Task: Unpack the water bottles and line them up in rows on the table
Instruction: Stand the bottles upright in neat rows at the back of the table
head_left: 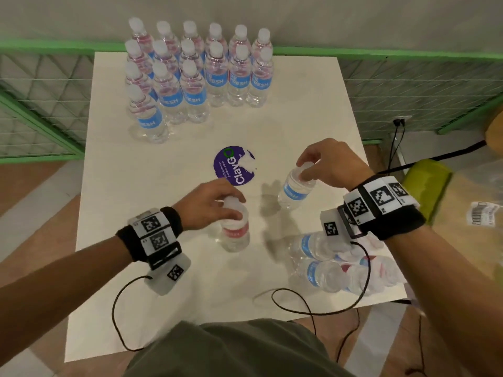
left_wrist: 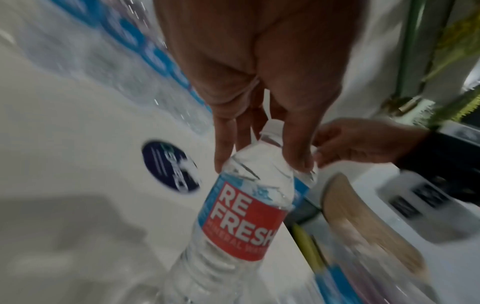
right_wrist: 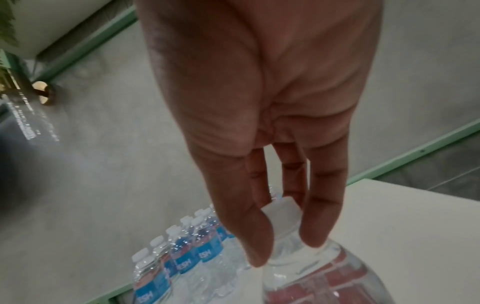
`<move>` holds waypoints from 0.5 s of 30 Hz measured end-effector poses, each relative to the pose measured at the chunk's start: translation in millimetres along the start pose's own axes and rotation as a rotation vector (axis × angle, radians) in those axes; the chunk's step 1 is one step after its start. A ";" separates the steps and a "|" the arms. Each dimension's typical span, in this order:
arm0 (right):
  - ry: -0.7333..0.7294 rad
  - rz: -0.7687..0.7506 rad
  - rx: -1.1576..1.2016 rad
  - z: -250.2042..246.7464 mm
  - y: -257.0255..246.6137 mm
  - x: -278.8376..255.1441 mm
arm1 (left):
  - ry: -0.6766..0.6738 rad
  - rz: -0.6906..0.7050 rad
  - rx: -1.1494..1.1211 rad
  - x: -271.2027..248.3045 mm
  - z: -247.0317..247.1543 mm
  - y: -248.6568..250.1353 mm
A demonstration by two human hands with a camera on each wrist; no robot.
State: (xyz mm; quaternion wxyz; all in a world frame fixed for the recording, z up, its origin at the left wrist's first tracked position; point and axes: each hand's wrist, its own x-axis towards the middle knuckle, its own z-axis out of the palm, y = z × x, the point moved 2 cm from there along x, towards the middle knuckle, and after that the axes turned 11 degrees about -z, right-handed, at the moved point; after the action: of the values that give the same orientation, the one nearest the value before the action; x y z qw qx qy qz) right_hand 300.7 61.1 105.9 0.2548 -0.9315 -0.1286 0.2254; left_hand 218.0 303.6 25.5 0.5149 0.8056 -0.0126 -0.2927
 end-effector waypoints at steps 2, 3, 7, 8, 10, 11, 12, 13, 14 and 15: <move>-0.006 -0.080 -0.001 0.5 -19.7 24.1 | 0.163 -0.002 0.026 15.0 -38.6 6.0; -0.009 -0.116 -0.008 1.1 -29.7 38.5 | 0.240 -0.008 0.033 23.1 -58.4 8.0; -0.004 -0.234 -0.032 5.7 -65.2 100.8 | 0.450 -0.047 0.037 54.4 -124.2 12.7; -0.011 -0.255 -0.025 7.9 -72.1 115.4 | 0.478 -0.053 0.079 61.9 -136.2 13.7; -0.040 -0.295 -0.052 13.8 -81.9 142.1 | 0.511 -0.070 0.150 76.9 -153.5 15.0; -0.049 -0.316 -0.073 16.7 -85.0 153.0 | 0.523 -0.079 0.182 83.8 -159.6 14.0; -0.044 -0.331 -0.081 18.9 -87.1 162.0 | 0.532 -0.087 0.208 89.3 -164.5 12.5; -0.030 -0.336 -0.066 20.5 -88.5 169.3 | 0.540 -0.089 0.222 93.5 -168.7 10.5; -0.015 -0.334 -0.031 21.7 -89.3 175.2 | 0.545 -0.081 0.215 96.7 -172.8 7.9; -0.011 -0.333 0.011 23.2 -88.9 179.5 | 0.547 -0.074 0.187 98.7 -176.4 5.1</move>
State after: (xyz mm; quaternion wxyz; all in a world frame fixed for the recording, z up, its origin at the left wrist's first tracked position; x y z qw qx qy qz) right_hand 433.7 208.8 71.7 0.2932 -0.8946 -0.2813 0.1860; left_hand 386.7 414.5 37.1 0.4115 0.8985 0.1292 -0.0810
